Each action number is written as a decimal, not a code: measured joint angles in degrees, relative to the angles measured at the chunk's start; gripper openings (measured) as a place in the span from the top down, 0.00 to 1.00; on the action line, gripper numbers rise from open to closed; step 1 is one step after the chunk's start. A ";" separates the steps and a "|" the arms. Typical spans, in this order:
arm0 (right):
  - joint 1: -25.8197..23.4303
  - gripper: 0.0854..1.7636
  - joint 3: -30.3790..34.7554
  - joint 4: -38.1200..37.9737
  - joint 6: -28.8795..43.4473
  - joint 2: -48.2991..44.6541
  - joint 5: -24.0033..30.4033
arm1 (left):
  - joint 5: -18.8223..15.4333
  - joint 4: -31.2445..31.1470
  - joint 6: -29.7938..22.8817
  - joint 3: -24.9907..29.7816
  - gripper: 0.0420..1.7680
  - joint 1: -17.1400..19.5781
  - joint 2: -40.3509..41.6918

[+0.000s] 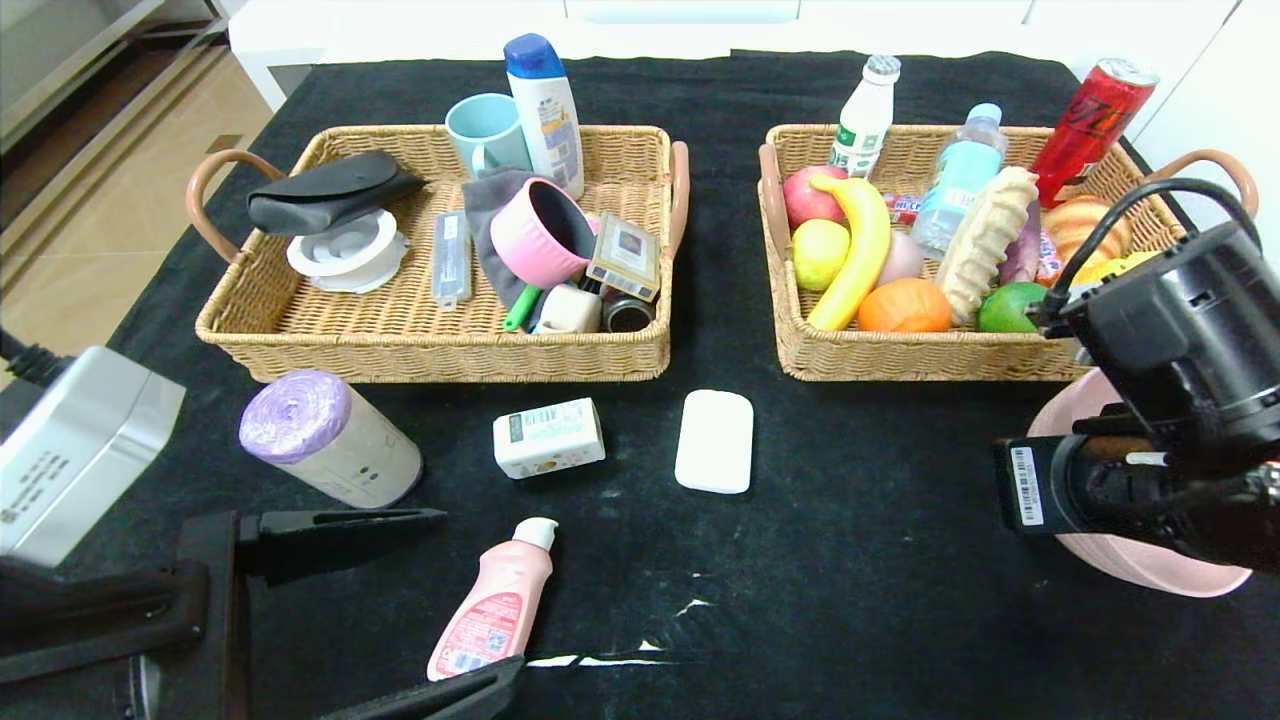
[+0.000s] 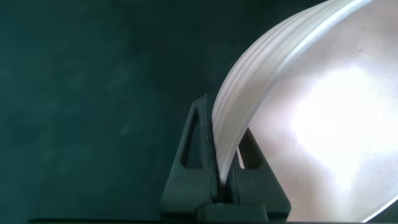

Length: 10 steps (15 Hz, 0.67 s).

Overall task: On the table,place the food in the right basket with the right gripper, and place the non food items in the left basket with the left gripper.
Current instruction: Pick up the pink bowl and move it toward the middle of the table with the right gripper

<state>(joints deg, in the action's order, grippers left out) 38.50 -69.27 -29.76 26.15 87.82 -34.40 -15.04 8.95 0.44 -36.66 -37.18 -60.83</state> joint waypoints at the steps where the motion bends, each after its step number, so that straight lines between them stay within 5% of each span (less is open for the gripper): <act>1: 2.10 0.93 -1.66 -2.35 0.66 -0.56 0.04 | 0.39 0.06 0.05 -0.05 0.03 0.00 0.04; 10: 16.35 0.93 -11.61 -4.14 8.77 6.19 5.63 | 3.74 0.15 1.16 -0.60 0.03 0.06 1.13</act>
<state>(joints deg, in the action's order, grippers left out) 54.85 -80.87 -33.90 34.91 94.01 -28.77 -11.30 9.09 1.60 -37.25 -37.12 -59.70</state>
